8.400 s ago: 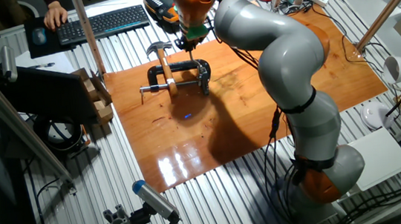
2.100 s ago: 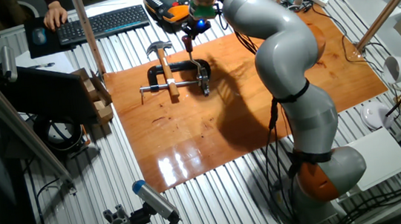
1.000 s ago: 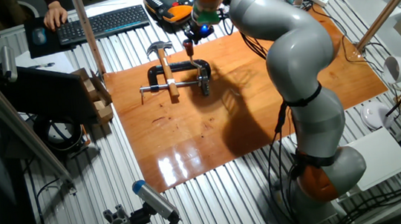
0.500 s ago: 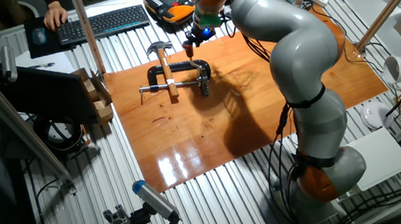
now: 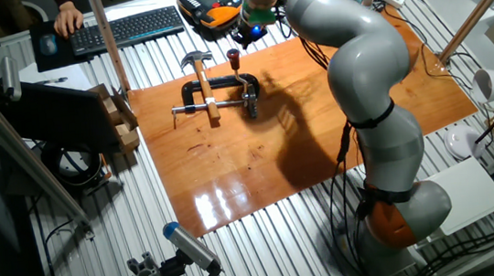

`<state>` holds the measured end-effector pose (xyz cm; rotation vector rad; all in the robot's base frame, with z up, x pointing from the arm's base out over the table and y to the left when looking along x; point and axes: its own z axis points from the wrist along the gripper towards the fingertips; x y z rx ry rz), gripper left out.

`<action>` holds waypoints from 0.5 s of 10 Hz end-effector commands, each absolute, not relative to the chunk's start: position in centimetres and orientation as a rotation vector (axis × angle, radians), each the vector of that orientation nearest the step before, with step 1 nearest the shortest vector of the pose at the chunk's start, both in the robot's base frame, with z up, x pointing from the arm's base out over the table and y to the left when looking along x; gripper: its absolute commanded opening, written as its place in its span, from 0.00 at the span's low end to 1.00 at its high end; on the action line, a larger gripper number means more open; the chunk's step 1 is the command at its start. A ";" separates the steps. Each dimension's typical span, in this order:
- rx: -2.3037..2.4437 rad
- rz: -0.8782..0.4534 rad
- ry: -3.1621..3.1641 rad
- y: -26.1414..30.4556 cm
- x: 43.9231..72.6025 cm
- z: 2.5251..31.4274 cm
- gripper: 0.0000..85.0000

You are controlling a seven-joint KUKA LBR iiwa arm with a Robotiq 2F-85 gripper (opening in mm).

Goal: Pull up the lever

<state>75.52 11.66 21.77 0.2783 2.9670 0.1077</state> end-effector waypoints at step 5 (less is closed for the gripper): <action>0.346 0.181 2.980 12.5 76.3 20.8 0.00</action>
